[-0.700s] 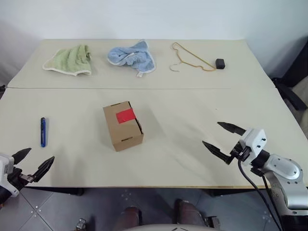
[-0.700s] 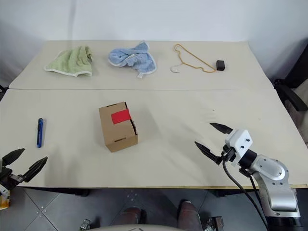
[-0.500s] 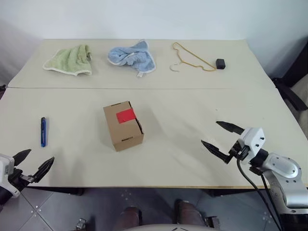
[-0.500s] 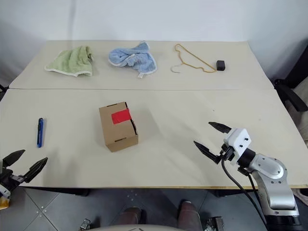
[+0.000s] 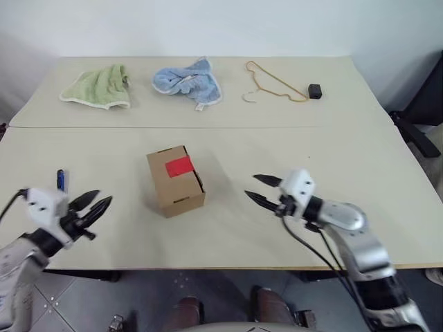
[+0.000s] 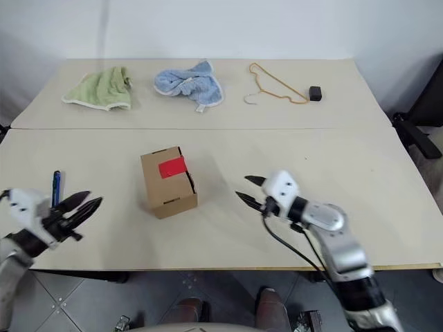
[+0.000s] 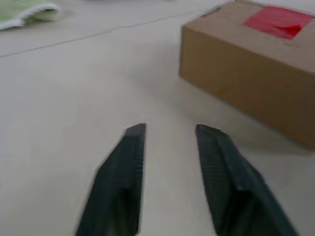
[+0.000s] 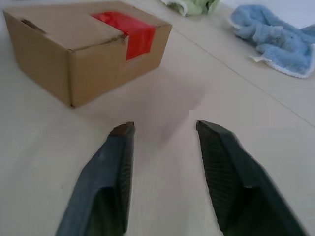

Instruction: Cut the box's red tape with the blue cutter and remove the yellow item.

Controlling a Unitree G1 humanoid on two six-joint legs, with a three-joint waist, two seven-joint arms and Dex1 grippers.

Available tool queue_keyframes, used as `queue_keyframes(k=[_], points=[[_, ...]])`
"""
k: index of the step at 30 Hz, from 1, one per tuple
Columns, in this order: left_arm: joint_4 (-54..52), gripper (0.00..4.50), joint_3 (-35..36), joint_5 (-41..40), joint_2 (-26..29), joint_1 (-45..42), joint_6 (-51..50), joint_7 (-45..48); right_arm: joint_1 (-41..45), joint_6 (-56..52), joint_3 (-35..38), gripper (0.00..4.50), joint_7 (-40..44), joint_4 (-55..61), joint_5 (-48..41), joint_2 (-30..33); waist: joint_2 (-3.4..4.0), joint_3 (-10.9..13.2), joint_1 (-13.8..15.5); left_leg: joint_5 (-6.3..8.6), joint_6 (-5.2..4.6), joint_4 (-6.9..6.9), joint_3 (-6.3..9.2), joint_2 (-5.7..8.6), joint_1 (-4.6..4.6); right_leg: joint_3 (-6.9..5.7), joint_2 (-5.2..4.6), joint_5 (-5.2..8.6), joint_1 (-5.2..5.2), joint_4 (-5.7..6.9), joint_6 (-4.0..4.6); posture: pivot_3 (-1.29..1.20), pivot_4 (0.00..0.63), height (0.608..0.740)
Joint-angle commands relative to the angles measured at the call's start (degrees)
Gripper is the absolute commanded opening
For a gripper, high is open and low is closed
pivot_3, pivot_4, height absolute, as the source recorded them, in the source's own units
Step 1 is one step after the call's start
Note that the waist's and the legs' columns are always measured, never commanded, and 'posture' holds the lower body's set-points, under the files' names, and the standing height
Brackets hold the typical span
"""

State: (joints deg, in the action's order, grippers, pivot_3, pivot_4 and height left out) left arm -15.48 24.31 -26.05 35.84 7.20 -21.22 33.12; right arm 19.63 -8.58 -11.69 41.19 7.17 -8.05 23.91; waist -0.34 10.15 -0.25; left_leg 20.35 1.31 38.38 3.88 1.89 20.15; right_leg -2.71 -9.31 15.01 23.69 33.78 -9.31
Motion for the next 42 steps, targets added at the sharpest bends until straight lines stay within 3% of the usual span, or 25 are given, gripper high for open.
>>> queue_keyframes(k=[1, 2, 3, 13, 18, 26, 32, 42], points=[[-1.9, 0.33, -5.7, 2.6, -0.3, -2.8, -2.8, -1.8, 5.6, 1.3, -3.4, 0.72, -3.7, -6.3, 5.4, -3.9, 0.0, 0.0, -0.1, 0.0, 0.01, 0.0, 0.0, 0.0, 0.01, 0.0, 0.0, 0.0, 0.02, 0.0, 0.0, 0.0, 0.15, 0.74], [-1.9, 0.01, -7.5, 3.2, 0.2, -3.3, -3.5, -1.2, 7.1, 2.2, -4.2, 0.39, -4.4, -8.5, 6.6, -5.1, 0.0, 0.0, -0.2, -0.01, 0.01, 0.0, 0.0, 0.01, 0.02, 0.0, 0.0, 0.0, 0.02, 0.0, 0.0, 0.0, 0.15, 0.74], [-1.6, 0.0, -9.3, 4.2, 0.7, -3.7, -3.2, -0.3, 8.3, 2.8, -4.8, 0.02, -4.4, -10.3, 7.1, -6.0, 0.0, 0.0, -0.2, -0.01, 0.02, -0.01, 0.0, 0.01, 0.02, 0.0, 0.0, 0.0, 0.03, 0.0, 0.0, 0.0, 0.15, 0.74], [0.6, 0.0, -20.8, 5.7, -0.7, -11.9, -2.1, 5.5, 13.1, 3.0, -5.6, 0.02, 3.6, -16.6, 4.4, -9.1, 0.0, 0.0, -0.7, -0.02, 0.04, -0.02, 0.05, 0.03, 0.04, -0.03, 0.0, 0.01, 0.03, -0.01, 0.01, 0.0, 0.15, 0.74], [-0.3, 0.0, -27.4, 5.7, -3.3, -15.4, -3.1, 8.9, 10.3, -0.2, -4.1, 0.02, 10.4, -11.3, 0.3, -5.4, 0.01, 0.0, -0.5, -0.02, 0.03, 0.01, 0.05, 0.05, 0.05, -0.04, 0.0, 0.0, 0.01, -0.03, 0.01, 0.0, 0.15, 0.74], [-2.5, 0.0, -36.0, 6.9, -9.4, -18.9, -5.3, 9.2, 0.5, -7.4, 1.8, 0.02, 15.9, -0.1, -3.7, 6.8, 0.12, 0.0, 0.7, -0.01, 0.02, 0.23, 0.0, 0.03, 0.07, -0.04, 0.0, -0.01, -0.07, -0.01, -0.02, 0.0, 0.15, 0.74], [-0.2, 0.0, -37.9, 8.5, -12.5, -21.5, -6.4, 8.1, -4.8, -4.4, 5.5, 0.02, 16.5, -2.5, -0.9, 14.6, 0.11, 0.0, 1.4, 0.13, -0.17, 0.65, -0.01, 0.1, 0.18, 0.0, -0.02, -0.09, -0.18, -0.06, -0.17, 0.0, 0.15, 0.74], [1.5, 0.0, -36.8, 7.5, -10.4, -21.7, -7.2, 11.6, -2.7, 0.4, 6.9, 0.02, 14.0, -7.9, -0.8, 14.3, 0.11, 0.0, 1.5, 0.12, -0.16, 0.67, -0.01, 0.08, 0.13, 0.0, -0.02, -0.1, -0.24, -0.06, -0.19, 0.0, 0.15, 0.74]])
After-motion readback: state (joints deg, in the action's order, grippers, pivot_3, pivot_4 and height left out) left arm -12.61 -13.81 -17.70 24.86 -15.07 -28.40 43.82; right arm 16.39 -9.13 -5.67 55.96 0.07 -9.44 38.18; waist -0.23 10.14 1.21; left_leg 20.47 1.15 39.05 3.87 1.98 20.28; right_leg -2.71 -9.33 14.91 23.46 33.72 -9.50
